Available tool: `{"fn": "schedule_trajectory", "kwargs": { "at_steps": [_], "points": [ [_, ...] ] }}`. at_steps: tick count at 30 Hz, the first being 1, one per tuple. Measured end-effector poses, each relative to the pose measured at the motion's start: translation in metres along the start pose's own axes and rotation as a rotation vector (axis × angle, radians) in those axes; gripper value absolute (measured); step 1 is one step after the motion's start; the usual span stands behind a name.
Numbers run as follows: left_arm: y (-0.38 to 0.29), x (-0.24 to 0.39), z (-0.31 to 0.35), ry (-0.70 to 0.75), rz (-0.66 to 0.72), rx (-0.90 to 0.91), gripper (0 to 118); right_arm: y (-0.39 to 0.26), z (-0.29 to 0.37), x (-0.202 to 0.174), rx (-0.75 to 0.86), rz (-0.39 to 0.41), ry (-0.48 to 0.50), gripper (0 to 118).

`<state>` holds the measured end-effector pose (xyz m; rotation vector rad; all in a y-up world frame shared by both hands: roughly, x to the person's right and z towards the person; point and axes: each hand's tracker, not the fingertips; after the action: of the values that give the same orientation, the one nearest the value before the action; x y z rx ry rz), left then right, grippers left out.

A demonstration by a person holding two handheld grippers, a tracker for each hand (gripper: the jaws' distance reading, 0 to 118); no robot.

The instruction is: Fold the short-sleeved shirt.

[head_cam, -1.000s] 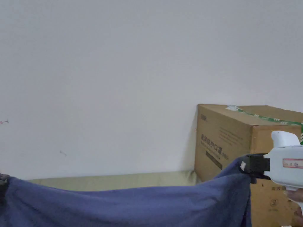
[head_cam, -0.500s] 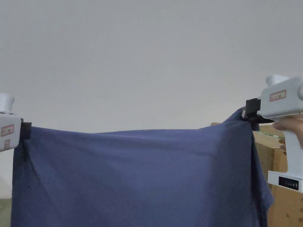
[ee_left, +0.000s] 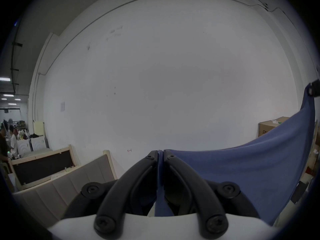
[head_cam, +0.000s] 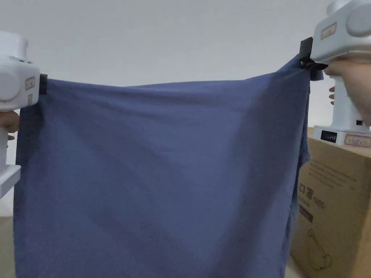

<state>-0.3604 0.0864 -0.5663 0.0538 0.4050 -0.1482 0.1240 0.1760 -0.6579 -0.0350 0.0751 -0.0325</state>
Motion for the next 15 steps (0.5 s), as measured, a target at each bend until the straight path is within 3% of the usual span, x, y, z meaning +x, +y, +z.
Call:
{"fn": "schedule_trajectory", "kwargs": {
  "at_steps": [6,12,15],
  "points": [
    [-0.063,0.025,-0.022,-0.050,-0.040,-0.082,6,-0.054,-0.032,0.001,-0.052,0.018,-0.004,5],
    [-0.210,0.052,0.001,-0.171,0.066,-0.405,6,-0.243,-0.034,0.016,-0.356,-0.031,0.035,5],
    [-0.295,0.059,0.046,-0.241,0.020,-0.582,6,-0.352,-0.006,0.029,-0.589,-0.030,0.081,5]
  ]
}}
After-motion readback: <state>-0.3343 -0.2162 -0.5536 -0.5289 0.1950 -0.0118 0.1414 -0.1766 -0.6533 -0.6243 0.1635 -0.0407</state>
